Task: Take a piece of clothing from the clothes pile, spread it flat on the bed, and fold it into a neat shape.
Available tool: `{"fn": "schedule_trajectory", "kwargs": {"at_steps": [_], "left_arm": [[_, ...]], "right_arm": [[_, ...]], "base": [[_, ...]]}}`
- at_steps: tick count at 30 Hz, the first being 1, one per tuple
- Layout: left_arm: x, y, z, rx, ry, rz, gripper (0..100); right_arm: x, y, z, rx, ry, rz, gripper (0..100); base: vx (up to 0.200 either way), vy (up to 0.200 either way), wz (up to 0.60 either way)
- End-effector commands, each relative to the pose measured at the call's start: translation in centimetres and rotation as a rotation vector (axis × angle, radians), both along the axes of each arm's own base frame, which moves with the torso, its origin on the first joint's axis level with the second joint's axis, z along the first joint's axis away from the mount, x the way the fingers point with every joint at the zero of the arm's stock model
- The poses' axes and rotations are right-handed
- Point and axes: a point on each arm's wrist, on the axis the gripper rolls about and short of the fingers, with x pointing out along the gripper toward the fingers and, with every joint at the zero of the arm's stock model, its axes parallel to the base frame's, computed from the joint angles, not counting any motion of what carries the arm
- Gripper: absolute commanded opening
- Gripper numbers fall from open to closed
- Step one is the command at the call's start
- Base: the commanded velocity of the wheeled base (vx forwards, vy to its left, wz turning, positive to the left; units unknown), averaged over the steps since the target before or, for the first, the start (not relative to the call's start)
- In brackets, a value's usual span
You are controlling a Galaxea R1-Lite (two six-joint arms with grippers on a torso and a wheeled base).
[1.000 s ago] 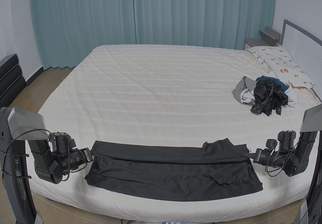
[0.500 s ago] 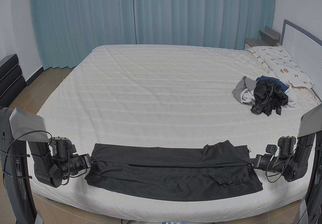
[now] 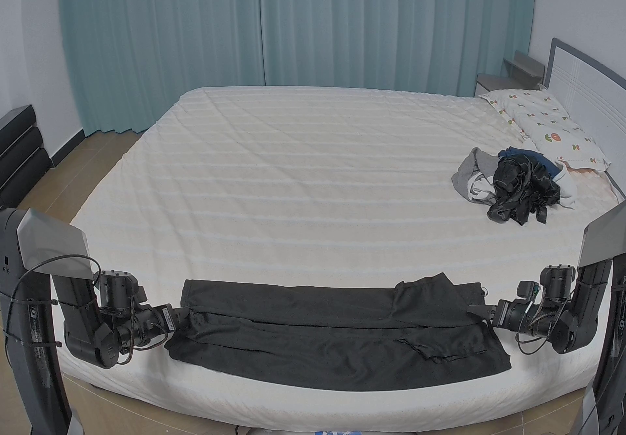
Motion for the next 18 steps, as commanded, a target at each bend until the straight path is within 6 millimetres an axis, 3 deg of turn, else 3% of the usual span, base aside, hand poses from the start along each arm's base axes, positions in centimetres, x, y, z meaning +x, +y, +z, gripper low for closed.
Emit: {"fn": "schedule_trajectory", "kwargs": {"at_steps": [1, 6, 8, 9, 15, 18], "left_arm": [[-0.9, 0.4, 1.3, 0.003, -0.019, 0.024, 100], [-1.4, 1.2, 3.5, -0.053, -0.076, 0.099, 100], [-1.3, 1.3, 3.8, -0.064, -0.087, 0.109, 100], [-0.7, 1.4, 5.1, -0.126, -0.136, 0.15, 100], [1.7, 0.7, 5.9, -0.211, -0.165, 0.171, 100], [3.7, -0.4, 5.9, -0.334, -0.125, 0.222, 100]], "right_arm": [[0.0, -0.7, 1.9, 0.012, -0.062, -0.034, 100], [0.4, -0.7, 4.4, 0.068, -0.124, -0.068, 100], [0.5, -0.6, 4.5, 0.071, -0.128, -0.067, 100], [0.8, 0.1, 4.9, 0.08, -0.14, -0.047, 100], [2.2, 2.2, 4.7, 0.118, -0.123, -0.005, 100], [2.9, 3.4, 3.3, 0.142, -0.083, 0.021, 100]], "base": [[0.0, 0.0, 0.0], [0.0, 0.0, 0.0], [0.0, 0.0, 0.0], [0.0, 0.0, 0.0], [0.0, 0.0, 0.0], [0.0, 0.0, 0.0]]}}
